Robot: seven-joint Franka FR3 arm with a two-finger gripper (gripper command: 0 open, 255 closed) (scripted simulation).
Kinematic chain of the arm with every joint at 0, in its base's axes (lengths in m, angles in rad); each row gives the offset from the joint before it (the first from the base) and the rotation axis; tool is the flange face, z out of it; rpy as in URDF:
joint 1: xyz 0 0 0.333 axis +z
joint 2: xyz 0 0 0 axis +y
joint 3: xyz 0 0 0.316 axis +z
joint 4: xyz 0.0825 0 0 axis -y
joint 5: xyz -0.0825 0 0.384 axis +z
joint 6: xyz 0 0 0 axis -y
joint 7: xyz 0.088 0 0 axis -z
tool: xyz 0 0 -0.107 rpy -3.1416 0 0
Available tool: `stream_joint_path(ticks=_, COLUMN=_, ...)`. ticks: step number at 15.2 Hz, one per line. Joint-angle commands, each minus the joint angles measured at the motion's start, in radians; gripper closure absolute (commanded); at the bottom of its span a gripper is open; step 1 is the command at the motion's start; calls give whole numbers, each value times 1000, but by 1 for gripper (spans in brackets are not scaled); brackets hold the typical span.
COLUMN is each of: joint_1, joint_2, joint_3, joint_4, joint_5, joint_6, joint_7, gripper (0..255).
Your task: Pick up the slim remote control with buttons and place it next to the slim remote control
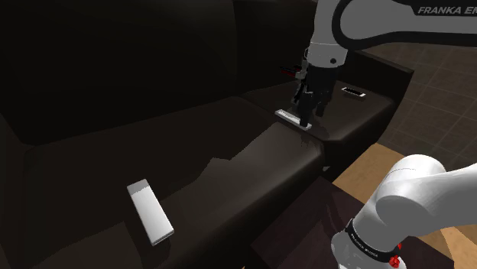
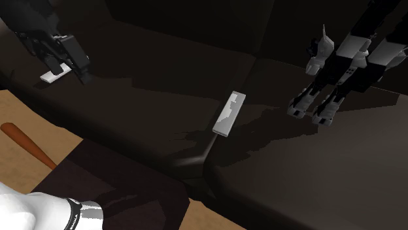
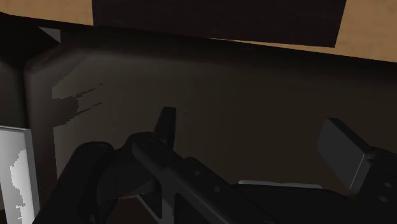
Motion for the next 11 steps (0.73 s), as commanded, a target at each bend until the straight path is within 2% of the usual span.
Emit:
stream_joint_path(ticks=1, joint_1=0, joint_2=0, joint_3=0, joint_4=0, joint_5=0, joint_6=0, joint_7=0, gripper=0)
stream_joint_path(ticks=11, joint_1=-80, joint_2=227, joint_3=-156, joint_4=5, joint_5=-108, joint_6=250, joint_7=-157, gripper=0)
